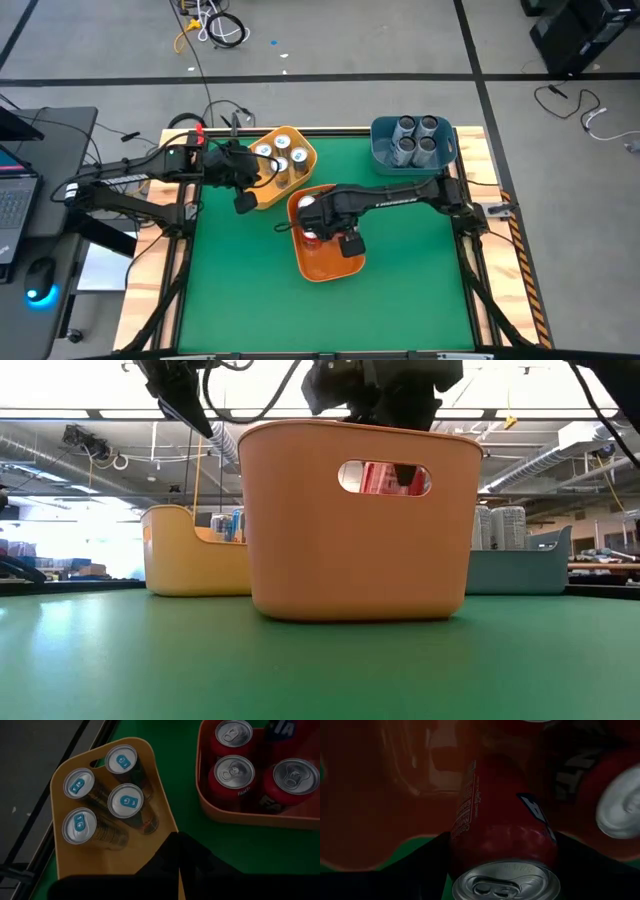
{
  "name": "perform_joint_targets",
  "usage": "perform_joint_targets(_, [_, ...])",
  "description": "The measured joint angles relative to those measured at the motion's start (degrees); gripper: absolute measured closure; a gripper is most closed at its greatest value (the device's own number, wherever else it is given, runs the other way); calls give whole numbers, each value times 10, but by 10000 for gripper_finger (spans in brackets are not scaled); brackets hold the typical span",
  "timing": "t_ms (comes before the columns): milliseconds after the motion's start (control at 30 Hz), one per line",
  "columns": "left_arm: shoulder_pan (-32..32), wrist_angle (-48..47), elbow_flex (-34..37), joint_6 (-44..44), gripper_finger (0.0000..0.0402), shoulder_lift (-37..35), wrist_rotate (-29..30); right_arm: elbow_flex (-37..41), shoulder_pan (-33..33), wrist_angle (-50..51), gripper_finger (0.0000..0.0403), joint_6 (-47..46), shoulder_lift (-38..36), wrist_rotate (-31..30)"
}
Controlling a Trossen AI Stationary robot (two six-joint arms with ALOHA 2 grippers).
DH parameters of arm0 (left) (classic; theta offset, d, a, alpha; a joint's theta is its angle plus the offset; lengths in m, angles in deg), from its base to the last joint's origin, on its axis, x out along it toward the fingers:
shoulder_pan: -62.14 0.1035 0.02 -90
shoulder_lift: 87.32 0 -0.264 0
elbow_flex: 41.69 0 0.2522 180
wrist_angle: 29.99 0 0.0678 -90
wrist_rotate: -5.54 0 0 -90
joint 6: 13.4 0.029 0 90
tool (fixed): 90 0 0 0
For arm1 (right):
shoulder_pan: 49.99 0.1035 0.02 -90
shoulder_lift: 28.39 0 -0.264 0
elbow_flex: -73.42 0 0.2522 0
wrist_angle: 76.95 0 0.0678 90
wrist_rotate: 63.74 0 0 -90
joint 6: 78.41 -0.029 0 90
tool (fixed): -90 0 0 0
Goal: Sort soda cans
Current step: Put the orange soda can into the orange bin, then adjust all the bins
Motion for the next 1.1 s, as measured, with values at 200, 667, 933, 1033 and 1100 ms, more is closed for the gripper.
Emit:
perform_joint_targets(200, [0,0,0,0,397,0,-15,4,-5,-14,115,-1,20,0])
perform_joint_targets(667, [0,7,32,-2,397,0,-16,7,-9,-37,73,14,33,2])
perform_joint_targets(933, [0,27,33,16,397,-5,-25,7,-4,-35,72,19,32,2])
perform_joint_targets(1033, [0,33,33,28,397,-7,-25,-12,3,-10,77,15,31,2])
perform_joint_targets(1100, [0,35,33,38,397,-7,-26,-32,8,0,88,10,29,2])
